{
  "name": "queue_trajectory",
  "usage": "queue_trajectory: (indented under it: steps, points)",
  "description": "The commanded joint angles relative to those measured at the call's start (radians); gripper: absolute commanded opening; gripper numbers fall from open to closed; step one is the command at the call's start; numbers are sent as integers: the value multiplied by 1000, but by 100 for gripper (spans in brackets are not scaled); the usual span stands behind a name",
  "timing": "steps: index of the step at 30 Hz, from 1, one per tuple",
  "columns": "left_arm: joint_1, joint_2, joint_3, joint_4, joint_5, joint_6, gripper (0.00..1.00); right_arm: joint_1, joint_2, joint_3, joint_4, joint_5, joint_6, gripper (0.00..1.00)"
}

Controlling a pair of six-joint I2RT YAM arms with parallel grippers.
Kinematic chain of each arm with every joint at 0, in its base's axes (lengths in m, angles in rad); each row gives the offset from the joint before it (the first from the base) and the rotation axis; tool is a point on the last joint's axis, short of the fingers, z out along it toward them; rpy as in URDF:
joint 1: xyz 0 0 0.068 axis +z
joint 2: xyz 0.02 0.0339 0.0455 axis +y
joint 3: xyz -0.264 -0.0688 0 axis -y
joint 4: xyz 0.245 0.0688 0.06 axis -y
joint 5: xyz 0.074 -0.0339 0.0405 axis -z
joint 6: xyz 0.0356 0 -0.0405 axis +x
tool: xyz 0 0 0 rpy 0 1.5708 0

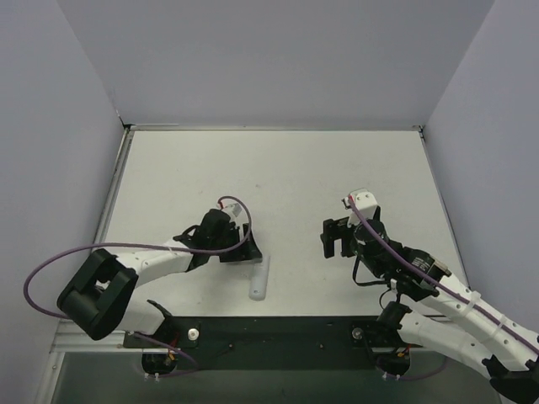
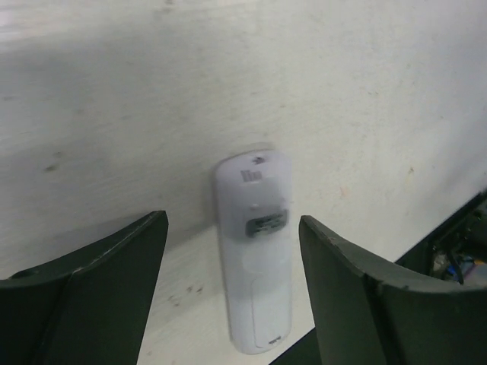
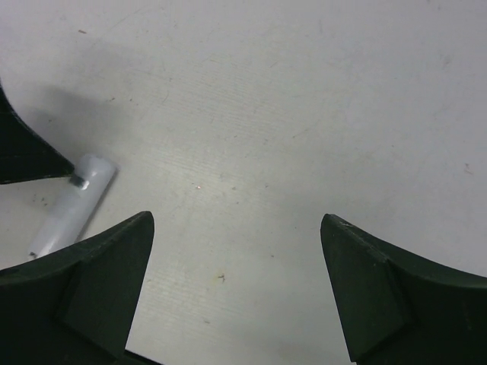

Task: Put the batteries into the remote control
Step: Place the remote control at the center of the board, then reset both arms

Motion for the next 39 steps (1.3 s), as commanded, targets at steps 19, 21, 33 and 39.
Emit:
queue_trajectory:
  steps: [19, 21, 33, 39]
  points:
    - [122, -1063, 166, -556, -852, 238, 90, -32, -415, -7, -135, 732, -50, 100]
    - [122, -1147, 143, -507, -895, 287, 91, -31, -448, -1, -132, 741, -73, 100]
    - [122, -1406, 78, -441, -951, 381, 92, -32, -483, 16, -98, 745, -133, 100]
    - [122, -1406, 71, -447, -947, 378, 92, -32, -481, 26, -94, 738, -145, 100]
